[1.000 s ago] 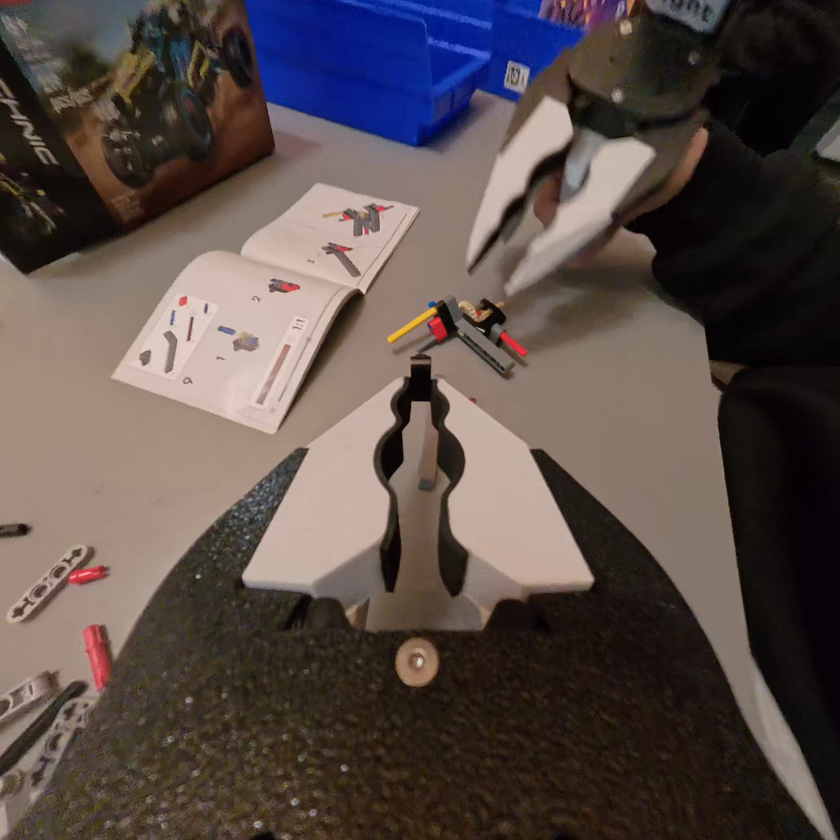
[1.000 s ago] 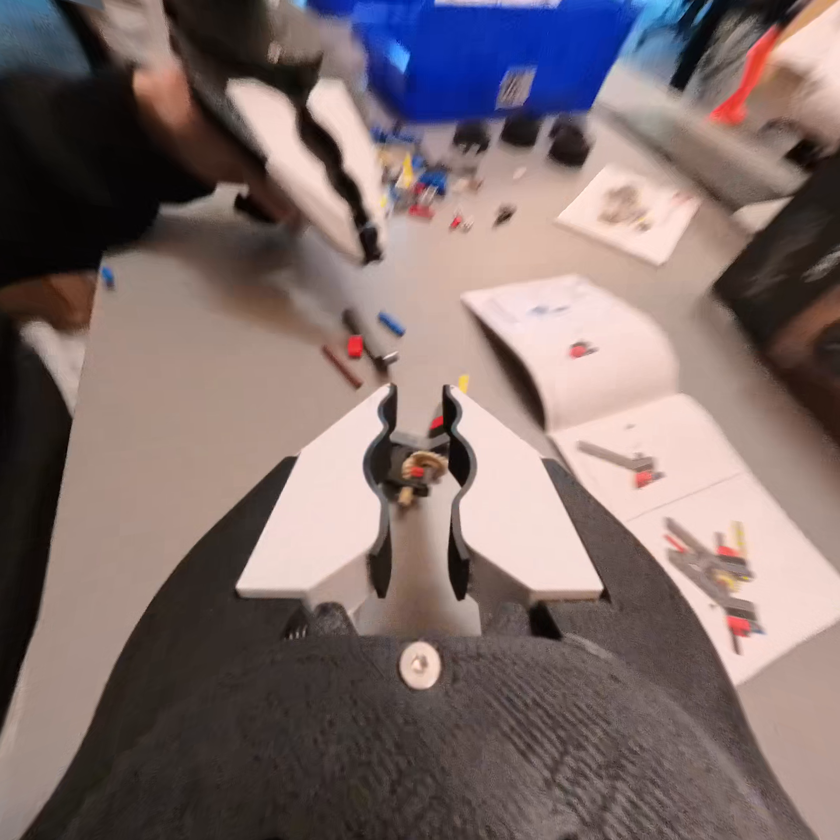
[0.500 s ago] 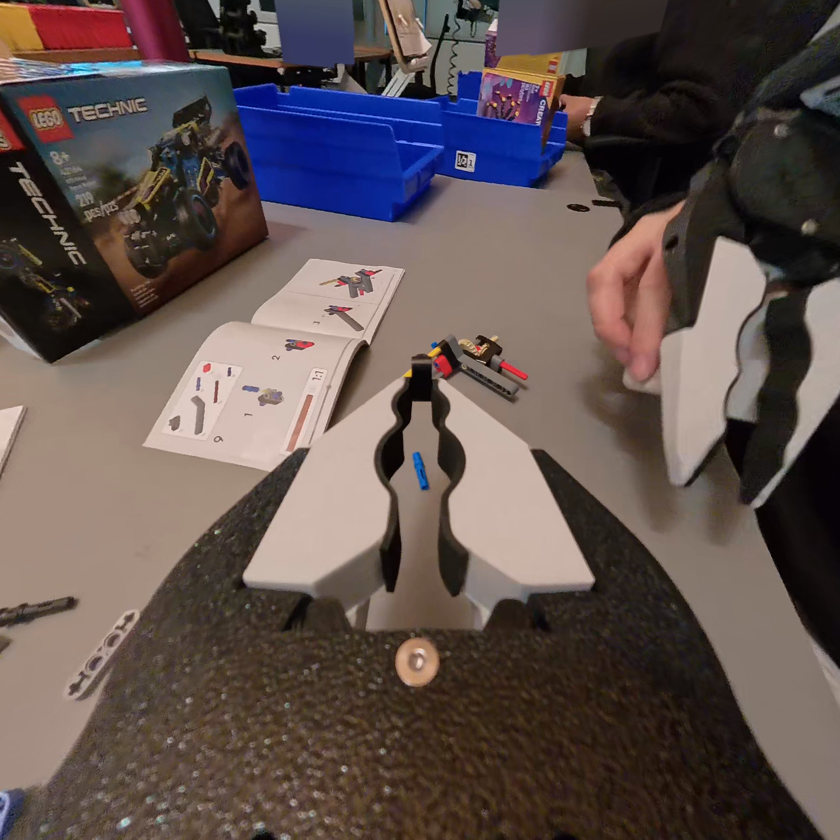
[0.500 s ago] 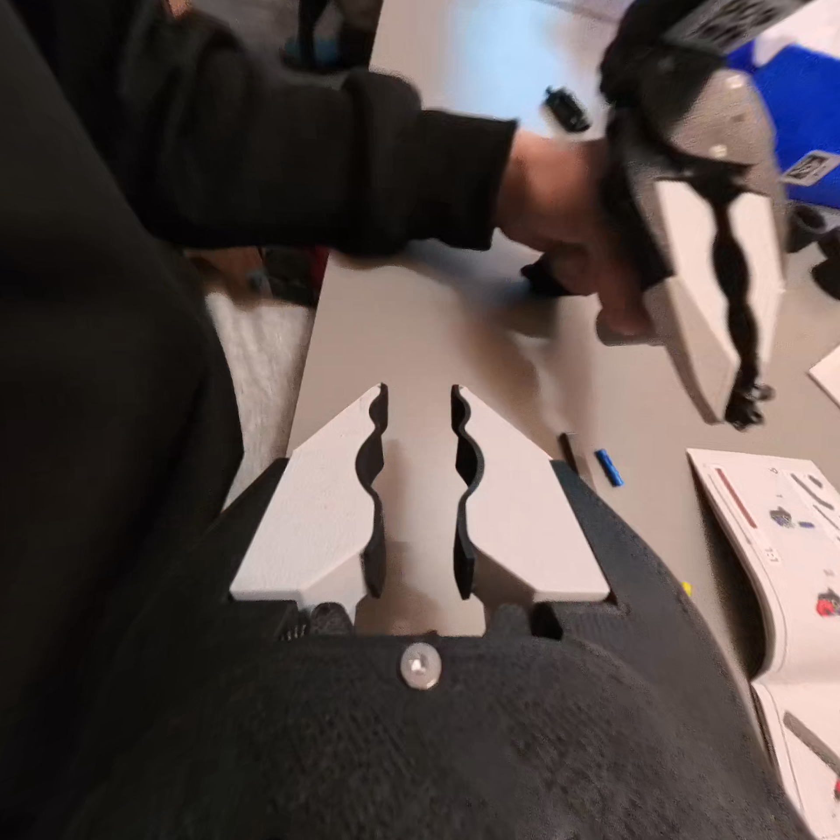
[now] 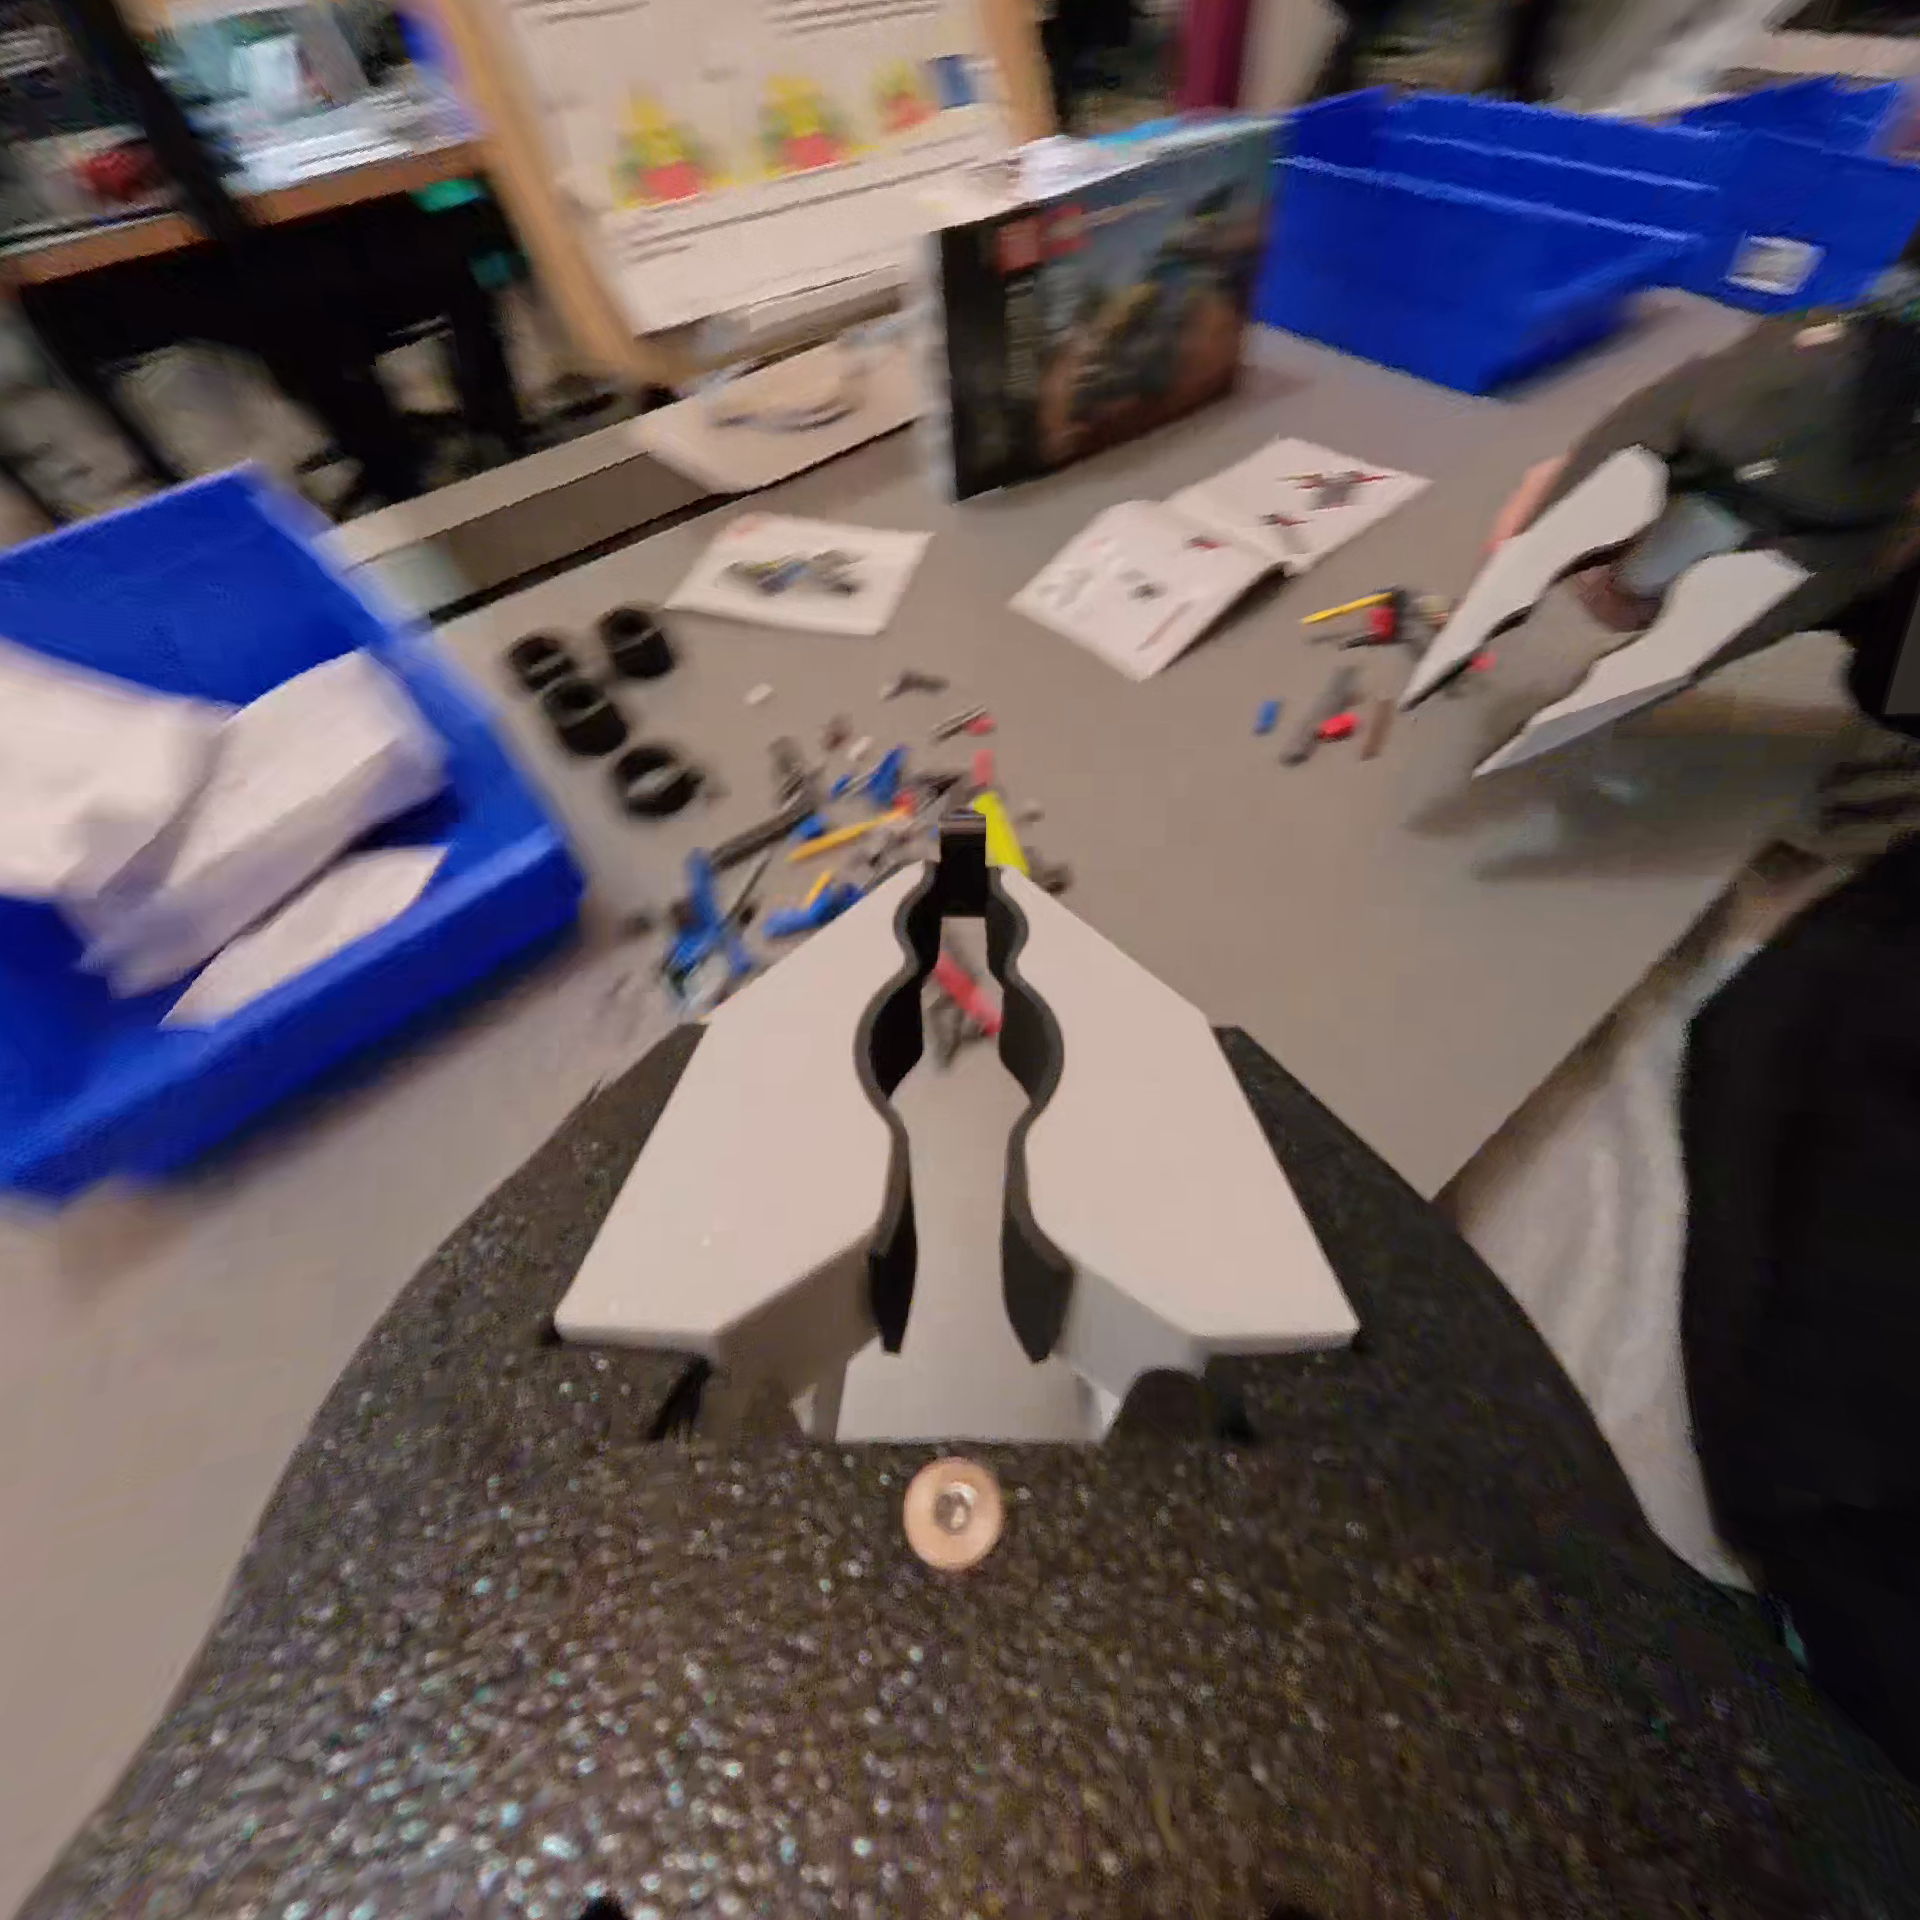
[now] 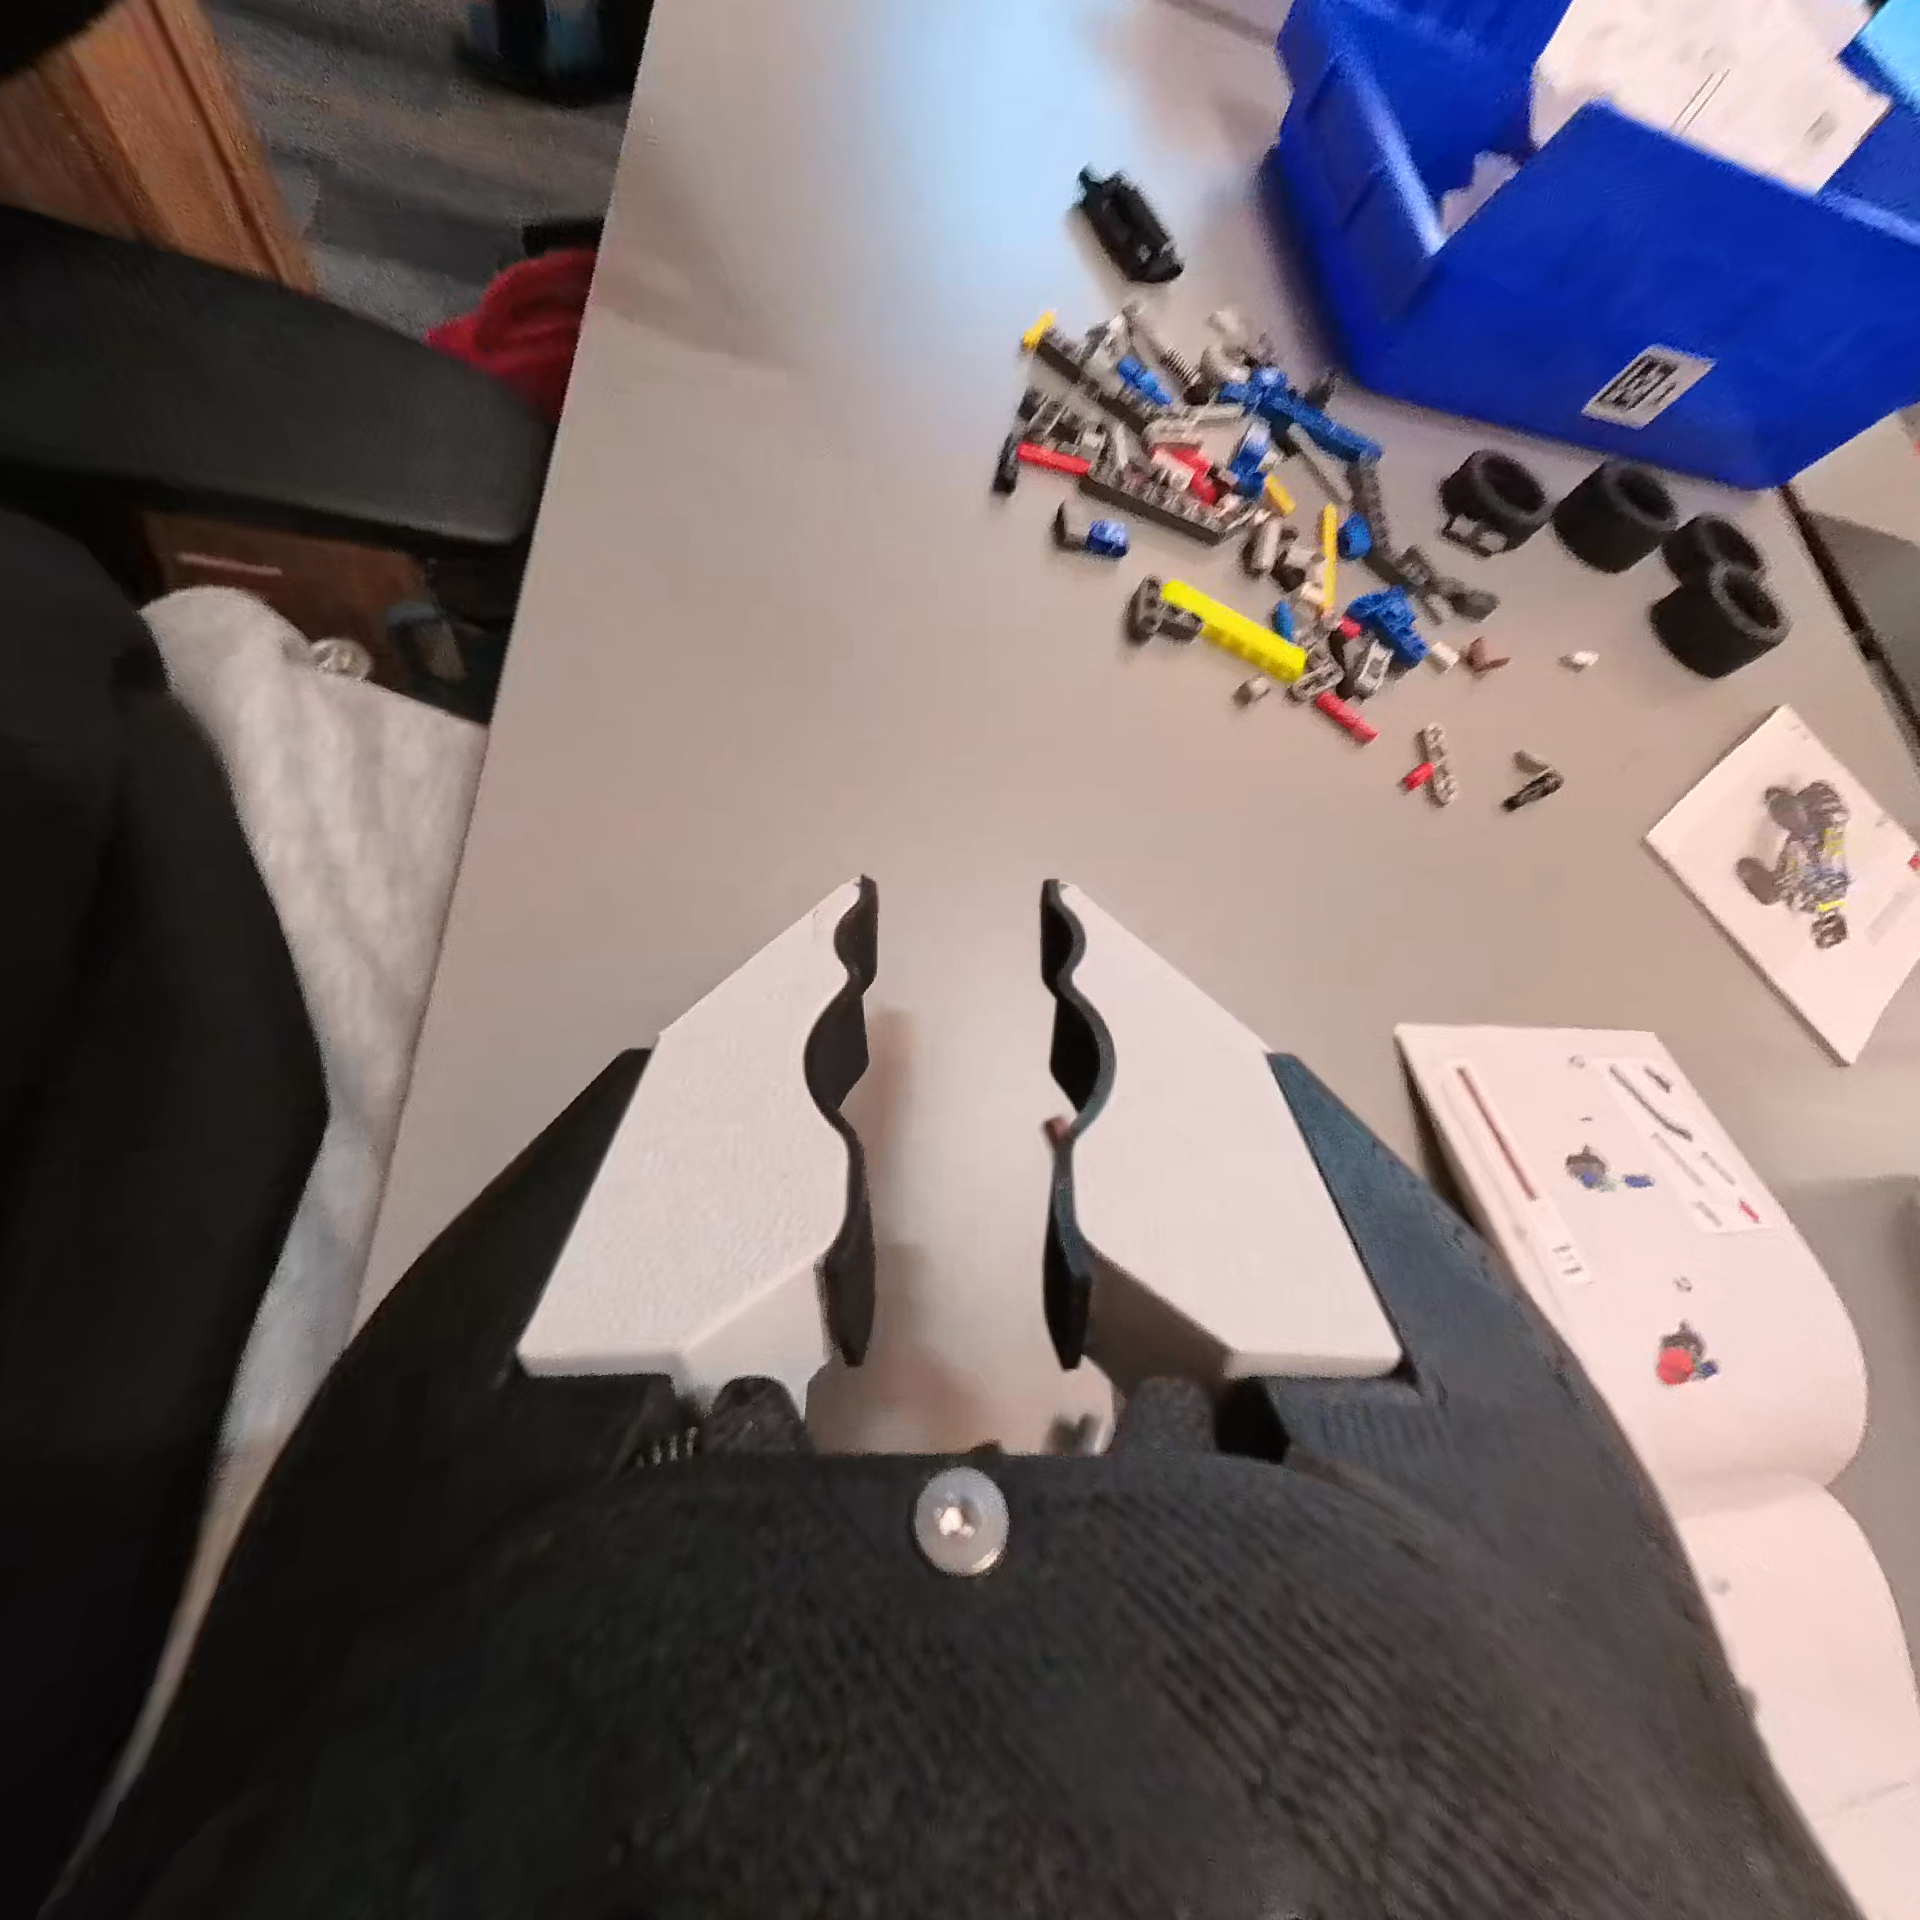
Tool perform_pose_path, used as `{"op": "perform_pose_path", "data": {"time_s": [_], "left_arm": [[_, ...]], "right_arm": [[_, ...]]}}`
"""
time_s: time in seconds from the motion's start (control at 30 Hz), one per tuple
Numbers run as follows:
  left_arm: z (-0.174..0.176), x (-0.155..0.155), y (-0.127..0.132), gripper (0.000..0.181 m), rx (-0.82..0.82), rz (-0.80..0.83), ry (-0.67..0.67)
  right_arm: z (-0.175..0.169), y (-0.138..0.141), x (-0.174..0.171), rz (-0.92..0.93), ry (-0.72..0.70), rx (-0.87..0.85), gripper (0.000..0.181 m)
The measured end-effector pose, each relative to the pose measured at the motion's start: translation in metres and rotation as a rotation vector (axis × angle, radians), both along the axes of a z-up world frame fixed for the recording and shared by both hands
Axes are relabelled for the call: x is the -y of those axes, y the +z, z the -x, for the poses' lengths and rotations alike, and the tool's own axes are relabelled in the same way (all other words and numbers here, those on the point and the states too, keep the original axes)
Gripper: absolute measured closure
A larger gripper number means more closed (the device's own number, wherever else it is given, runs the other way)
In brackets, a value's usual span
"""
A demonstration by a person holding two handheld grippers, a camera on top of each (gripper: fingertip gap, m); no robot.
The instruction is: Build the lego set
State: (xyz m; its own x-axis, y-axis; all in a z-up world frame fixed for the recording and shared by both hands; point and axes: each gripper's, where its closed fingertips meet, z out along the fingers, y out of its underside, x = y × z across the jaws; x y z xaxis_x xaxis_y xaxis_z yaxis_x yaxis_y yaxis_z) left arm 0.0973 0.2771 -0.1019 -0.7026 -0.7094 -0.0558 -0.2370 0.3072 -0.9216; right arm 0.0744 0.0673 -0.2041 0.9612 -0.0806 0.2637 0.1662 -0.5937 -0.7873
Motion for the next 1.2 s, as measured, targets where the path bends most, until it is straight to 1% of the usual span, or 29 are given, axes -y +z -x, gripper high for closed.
{"op": "perform_pose_path", "data": {"time_s": [0.03,0.13,0.2,0.27,0.37,0.47,0.57,0.67,0.8,0.9,0.97,1.07,1.13,1.2], "left_arm": [[0.009,-0.024,-0.005,0.176,0.0,0.002,0.087],[0.046,-0.081,-0.025,0.175,0.007,0.021,0.286],[0.072,-0.116,-0.042,0.175,0.006,0.042,0.41],[0.093,-0.148,-0.056,0.175,0.007,0.069,0.504],[0.112,-0.184,-0.069,0.175,-0.002,0.119,0.575],[0.131,-0.206,-0.081,0.175,0.011,0.132,0.624],[0.144,-0.218,-0.093,0.175,0.011,0.184,0.649],[0.15,-0.226,-0.099,0.175,0.063,0.234,0.689],[0.166,-0.229,-0.103,0.176,0.144,0.268,0.801],[0.184,-0.229,-0.114,0.176,0.139,0.309,0.895],[0.191,-0.234,-0.119,0.176,0.126,0.339,0.953],[0.19,-0.237,-0.123,0.175,0.104,0.344,0.989],[0.184,-0.238,-0.123,0.175,0.09,0.326,1.015],[0.174,-0.235,-0.12,0.176,0.069,0.307,1.032]], "right_arm": [[-0.004,0.004,-0.004,-0.01,0.0,0.009,0.151],[-0.011,0.014,-0.02,-0.015,0.023,0.009,0.142],[-0.014,0.012,-0.033,0.015,0.046,0.02,0.133],[-0.016,0.008,-0.048,0.054,0.063,0.051,0.124],[-0.017,0.002,-0.069,0.099,0.088,0.045,0.112],[-0.017,-0.001,-0.089,0.112,0.13,0.036,0.105],[-0.013,-0.003,-0.109,0.121,0.183,0.03,0.103],[-0.01,-0.004,-0.13,0.115,0.219,0.036,0.105],[-0.011,0.002,-0.15,0.102,0.245,0.054,0.11],[-0.014,0.005,-0.159,0.076,0.246,0.069,0.112],[-0.012,0.006,-0.167,0.044,0.249,0.039,0.114],[-0.012,0.006,-0.179,0.009,0.252,0.012,0.114],[-0.016,0.008,-0.186,-0.012,0.248,0.016,0.113],[-0.026,0.011,-0.189,-0.03,0.214,0.022,0.112]]}}
